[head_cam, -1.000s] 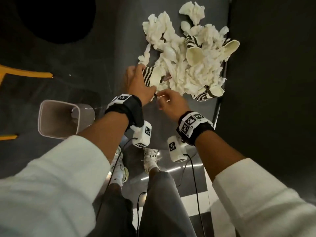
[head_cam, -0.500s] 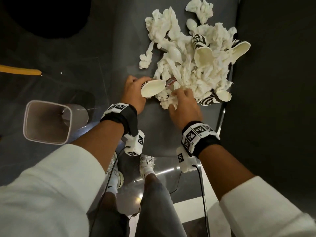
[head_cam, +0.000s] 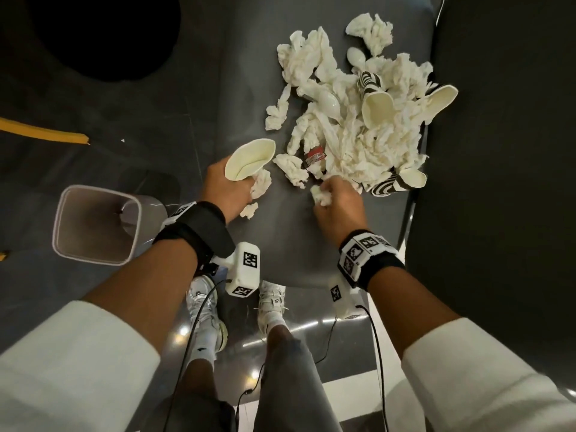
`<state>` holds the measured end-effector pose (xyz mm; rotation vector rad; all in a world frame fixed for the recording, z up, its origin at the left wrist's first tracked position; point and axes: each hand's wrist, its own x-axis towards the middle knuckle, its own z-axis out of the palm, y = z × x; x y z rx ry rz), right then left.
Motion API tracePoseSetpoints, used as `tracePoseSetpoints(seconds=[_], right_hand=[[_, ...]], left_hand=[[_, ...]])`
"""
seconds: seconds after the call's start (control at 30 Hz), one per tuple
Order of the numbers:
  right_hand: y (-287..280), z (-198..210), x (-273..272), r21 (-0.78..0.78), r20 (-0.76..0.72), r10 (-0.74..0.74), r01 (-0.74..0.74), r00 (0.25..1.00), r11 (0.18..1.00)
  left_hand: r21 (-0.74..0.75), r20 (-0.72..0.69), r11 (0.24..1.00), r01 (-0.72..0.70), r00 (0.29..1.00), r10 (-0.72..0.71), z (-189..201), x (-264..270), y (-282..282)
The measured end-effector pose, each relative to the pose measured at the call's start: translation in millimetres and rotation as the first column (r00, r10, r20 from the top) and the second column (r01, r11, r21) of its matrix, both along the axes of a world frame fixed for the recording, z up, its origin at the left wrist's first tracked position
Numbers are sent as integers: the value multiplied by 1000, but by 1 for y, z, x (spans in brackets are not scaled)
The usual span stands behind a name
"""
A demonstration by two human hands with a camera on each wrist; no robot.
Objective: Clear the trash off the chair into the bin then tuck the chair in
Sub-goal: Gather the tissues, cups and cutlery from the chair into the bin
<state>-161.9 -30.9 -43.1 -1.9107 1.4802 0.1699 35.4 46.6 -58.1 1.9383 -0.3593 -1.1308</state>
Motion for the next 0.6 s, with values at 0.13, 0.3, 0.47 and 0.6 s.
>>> tracePoseSetpoints(seconds=[0.13,0.3,0.47,0.6], right_hand=[[-4,29,4,-14,64,-123,125,990,992],[3,58,36,-23,195,-258,267,946,963],[22,53,81,-52,198,-195,209,961,977],[59,39,128,88,369,-219,201,903,976]], left_hand=[[-41,-37,999,2,999,-4,16,0,9],[-65,-75,997,-45,996,40,31,9,23],[-102,-145,986,-133,982,117,36,27,40],[-66,-167,976,-206,967,192,30,46,68]])
